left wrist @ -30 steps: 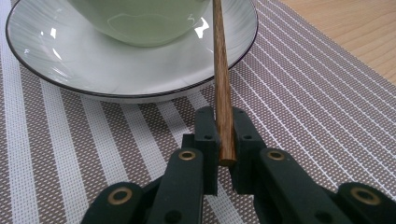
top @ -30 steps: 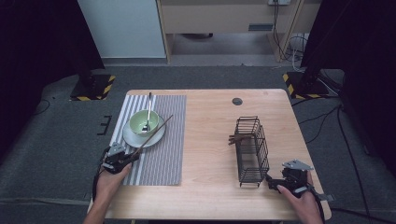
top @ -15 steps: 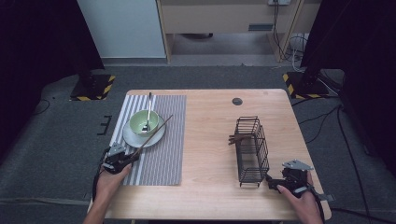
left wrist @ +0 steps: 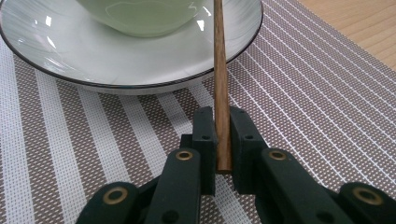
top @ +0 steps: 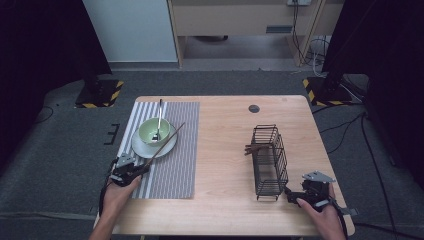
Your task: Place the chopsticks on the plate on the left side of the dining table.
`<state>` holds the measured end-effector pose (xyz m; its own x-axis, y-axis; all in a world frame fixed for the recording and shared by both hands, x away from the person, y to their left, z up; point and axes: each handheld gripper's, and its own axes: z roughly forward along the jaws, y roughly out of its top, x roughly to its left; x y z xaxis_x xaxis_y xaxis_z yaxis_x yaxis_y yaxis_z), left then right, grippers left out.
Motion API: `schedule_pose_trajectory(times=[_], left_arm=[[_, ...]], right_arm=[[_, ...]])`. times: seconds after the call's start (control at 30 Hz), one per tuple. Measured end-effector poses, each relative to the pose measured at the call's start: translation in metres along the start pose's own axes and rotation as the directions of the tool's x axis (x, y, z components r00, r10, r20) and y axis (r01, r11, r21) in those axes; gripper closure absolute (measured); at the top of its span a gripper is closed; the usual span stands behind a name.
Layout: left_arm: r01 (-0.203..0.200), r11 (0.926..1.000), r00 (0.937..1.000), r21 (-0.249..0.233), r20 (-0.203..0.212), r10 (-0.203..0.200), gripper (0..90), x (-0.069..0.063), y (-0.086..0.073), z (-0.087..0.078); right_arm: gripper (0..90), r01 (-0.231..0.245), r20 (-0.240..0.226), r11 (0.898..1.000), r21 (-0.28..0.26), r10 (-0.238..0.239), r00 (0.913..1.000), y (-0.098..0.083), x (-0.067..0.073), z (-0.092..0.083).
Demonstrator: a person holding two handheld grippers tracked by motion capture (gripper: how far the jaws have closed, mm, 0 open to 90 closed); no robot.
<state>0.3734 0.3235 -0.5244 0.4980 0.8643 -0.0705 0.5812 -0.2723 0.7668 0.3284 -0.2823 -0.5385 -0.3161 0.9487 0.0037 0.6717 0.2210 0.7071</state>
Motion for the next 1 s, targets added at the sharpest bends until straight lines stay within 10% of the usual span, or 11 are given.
schedule_pose_trajectory(times=[1.0], left_arm=[[0.001, 0.996, 0.9996, -0.09, -0.027, -0.004, 65.8, 0.0, 0.004, -0.018]], right_arm=[[0.7, 0.0, 0.001, 1.0, 0.0, 0.0, 1.0, 0.0, 0.0, 0.0]])
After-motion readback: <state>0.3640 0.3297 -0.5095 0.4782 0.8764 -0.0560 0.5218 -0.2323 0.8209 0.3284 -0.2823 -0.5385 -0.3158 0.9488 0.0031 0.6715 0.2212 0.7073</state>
